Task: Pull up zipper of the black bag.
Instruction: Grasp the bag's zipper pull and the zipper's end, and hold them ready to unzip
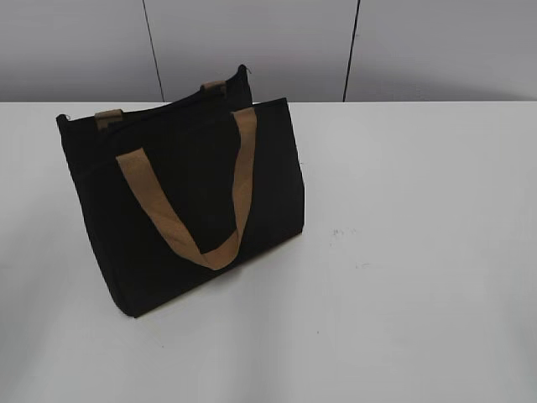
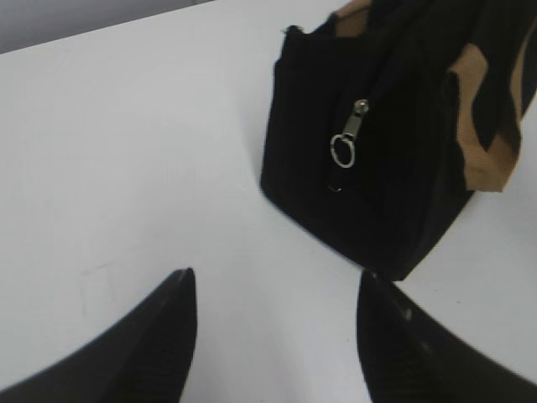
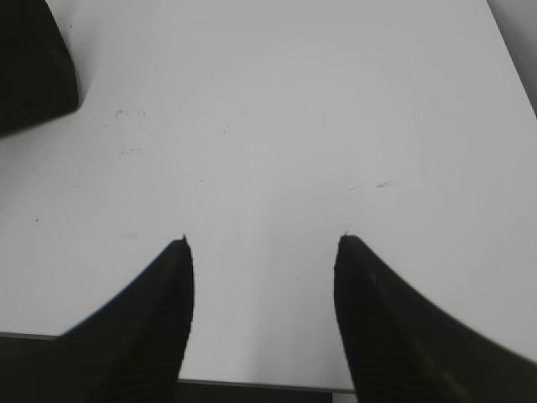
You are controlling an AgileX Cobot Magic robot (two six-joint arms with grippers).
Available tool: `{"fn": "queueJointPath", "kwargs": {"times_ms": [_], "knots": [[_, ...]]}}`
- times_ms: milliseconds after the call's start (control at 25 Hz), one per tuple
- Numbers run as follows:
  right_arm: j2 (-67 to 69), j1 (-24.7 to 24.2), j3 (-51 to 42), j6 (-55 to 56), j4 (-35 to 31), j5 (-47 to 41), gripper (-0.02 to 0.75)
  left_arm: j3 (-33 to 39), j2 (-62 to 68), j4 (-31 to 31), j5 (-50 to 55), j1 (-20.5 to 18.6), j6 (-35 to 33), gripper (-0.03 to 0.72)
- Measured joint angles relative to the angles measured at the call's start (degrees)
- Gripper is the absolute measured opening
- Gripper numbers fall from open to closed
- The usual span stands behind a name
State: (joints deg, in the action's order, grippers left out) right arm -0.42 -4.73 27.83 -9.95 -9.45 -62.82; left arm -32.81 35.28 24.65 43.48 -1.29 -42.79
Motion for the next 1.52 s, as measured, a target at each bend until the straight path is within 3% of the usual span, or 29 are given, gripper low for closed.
{"fn": "queueJointPath", "kwargs": {"times_ms": [120,400,600,760,1000,1320,1520], "knots": [[0.00,0.00,0.00,0.00,0.00,0.00,0.421,0.00,5.58,8.99,-2.09,0.00,-10.30,0.451],[0.00,0.00,0.00,0.00,0.00,0.00,0.421,6.44,9.94,23.00,-16.04,-0.01,-20.66,0.449],[0.00,0.00,0.00,0.00,0.00,0.00,0.421,11.14,9.01,37.52,-18.47,-0.01,-37.88,0.449],[0.00,0.00,0.00,0.00,0.00,0.00,0.421,11.76,11.56,41.39,-17.85,-0.01,-43.61,0.449],[0.00,0.00,0.00,0.00,0.00,0.00,0.421,11.86,21.93,50.31,-11.57,-0.01,-59.24,0.449],[0.00,0.00,0.00,0.00,0.00,0.00,0.421,11.86,31.20,55.51,-13.18,-0.01,-72.35,0.449],[0.00,0.00,0.00,0.00,0.00,0.00,0.421,11.86,39.02,68.34,-13.25,-0.01,-88.26,0.449]]}}
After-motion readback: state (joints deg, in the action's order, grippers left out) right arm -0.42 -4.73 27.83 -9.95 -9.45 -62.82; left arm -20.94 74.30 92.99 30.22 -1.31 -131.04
